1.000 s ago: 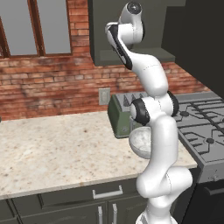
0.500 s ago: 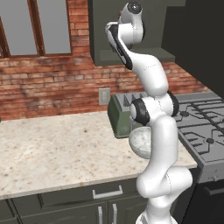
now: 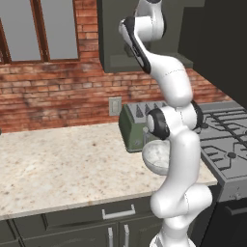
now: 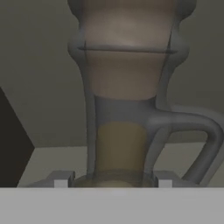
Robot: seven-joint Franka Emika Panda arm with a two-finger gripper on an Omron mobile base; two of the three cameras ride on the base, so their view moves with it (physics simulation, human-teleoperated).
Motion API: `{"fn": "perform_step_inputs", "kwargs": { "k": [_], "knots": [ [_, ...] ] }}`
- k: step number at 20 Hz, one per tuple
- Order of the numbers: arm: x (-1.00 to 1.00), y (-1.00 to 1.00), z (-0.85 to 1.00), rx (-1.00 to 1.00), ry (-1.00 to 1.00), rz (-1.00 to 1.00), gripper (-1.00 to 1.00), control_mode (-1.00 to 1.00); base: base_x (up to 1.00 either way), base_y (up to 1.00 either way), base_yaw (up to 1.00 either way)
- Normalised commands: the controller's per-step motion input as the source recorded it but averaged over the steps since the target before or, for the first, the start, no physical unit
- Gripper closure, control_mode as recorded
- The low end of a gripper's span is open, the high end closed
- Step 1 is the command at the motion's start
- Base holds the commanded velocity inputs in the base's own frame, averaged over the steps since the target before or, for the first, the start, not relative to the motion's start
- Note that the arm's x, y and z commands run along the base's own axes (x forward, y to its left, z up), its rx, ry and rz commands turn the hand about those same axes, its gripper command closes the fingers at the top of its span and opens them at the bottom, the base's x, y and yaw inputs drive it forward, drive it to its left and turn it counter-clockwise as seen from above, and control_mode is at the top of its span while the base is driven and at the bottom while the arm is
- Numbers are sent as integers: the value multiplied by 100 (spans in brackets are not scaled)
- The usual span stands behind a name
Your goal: Retrieve the bottle and the shaker from the cabinet and place them next to the mixing bowl on the counter. Then add garlic from the fridge to the mixing bowl.
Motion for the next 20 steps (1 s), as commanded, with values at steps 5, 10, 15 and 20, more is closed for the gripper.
{"fn": "perform_step_inputs", "kwargs": {
  "k": [5,10,15,20],
  "knots": [
    [-92,-8,0,0,0,0,100,-100,0,0,0],
    [-91,-3,-27,0,-1,0,100,-100,0,0,0],
    [-86,0,-31,0,-1,0,100,-100,0,0,0],
    [-92,-2,-18,0,0,0,100,-100,0,0,0]
  ]
}}
